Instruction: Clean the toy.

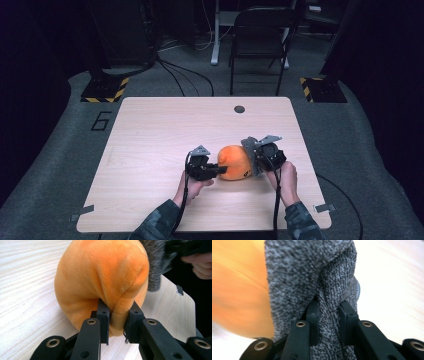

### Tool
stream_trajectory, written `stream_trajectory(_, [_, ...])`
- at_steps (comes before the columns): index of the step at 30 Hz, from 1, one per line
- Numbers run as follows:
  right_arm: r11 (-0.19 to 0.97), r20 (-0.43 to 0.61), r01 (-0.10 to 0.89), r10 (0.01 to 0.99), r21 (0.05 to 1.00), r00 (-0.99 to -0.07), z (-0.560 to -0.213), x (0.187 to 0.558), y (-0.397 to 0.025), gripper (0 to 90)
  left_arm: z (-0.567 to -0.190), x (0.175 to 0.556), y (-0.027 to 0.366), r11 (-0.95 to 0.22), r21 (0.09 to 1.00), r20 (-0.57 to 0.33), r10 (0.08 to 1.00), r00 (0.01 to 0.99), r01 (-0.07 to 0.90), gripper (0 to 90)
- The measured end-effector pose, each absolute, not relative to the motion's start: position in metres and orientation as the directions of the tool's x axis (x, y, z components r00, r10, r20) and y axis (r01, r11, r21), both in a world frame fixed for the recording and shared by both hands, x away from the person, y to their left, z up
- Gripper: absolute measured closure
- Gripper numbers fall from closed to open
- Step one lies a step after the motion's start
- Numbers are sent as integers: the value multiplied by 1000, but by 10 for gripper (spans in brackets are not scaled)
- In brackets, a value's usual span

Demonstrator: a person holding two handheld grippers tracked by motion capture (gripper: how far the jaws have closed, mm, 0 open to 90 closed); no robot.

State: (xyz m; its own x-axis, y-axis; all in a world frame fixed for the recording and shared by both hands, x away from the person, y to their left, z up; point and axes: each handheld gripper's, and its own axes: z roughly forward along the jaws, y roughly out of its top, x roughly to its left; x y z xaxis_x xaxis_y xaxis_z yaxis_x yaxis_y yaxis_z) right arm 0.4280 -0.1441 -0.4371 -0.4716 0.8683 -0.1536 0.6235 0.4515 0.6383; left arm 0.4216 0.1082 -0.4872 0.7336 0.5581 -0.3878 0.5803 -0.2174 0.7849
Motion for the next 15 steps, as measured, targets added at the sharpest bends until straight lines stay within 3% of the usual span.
stream_trajectory(8, [421,-108,712,891,562,-442,-467,445,-162,731,-487,422,109,-225,787,-381,555,740,574,771])
stream_trajectory(13, [410,-116,662,890,627,-441,-436,436,-163,731,-488,423,111,-218,789,-382,558,737,574,773])
stream_trajectory(15, [405,-113,604,880,687,-461,-408,422,-154,731,-488,423,111,-223,793,-374,558,741,567,773])
